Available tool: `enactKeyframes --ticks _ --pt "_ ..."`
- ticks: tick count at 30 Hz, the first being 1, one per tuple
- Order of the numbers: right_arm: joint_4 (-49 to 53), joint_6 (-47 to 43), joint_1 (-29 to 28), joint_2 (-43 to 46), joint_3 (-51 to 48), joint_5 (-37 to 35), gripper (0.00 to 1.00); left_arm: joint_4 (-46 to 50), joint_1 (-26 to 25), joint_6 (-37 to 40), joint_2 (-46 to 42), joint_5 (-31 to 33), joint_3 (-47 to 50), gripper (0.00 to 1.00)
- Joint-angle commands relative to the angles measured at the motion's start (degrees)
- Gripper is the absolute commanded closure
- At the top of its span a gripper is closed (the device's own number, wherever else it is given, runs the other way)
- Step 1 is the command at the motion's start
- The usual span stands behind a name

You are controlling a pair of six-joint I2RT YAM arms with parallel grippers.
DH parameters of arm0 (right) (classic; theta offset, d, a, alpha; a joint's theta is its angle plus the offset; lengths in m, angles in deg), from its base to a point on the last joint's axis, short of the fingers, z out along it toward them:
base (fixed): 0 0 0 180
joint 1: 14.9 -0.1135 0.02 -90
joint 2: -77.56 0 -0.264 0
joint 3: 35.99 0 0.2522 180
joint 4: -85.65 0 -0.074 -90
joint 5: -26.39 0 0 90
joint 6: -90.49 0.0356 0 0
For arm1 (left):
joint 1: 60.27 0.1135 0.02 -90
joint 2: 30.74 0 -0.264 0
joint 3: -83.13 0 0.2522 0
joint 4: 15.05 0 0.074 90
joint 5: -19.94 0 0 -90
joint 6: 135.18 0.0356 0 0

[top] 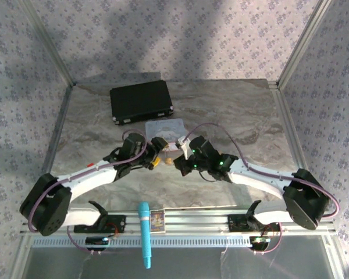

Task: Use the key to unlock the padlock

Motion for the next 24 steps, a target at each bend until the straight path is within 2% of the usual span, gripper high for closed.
enactKeyframes --ticks 1,5,7,10,14,24 --pt "-3.4 -1.3 -0.6 0.8 2.1 -2.3 0.97 -10.9 -0.5 -14.8 -0.4 -0.8 2.5 0.12" --pt "-6.9 -1.0 -0.8 0.3 2.8 -5.7 0.97 -8.1 -0.4 -22.8 -2.8 1.6 2.8 0.03" --pt "-9.8 -0.5 -0.8 0.0 2.8 -6.5 0.97 -10.7 -0.3 -25.7 -1.8 0.7 3.4 0.01" --pt "-11.7 -0.8 -1.2 -1.8 4.3 -7.0 0.97 -15.5 -0.3 -27.6 1.4 -2.7 2.8 0.0" --pt "-13.7 -0.9 -1.7 -4.2 5.8 -5.5 0.97 -18.4 -0.5 -28.4 2.2 -2.4 2.8 0.01" --pt "-19.6 1.3 -2.7 -9.2 6.7 -3.9 0.97 -19.8 0.4 -29.3 2.4 -3.5 3.9 0.32"
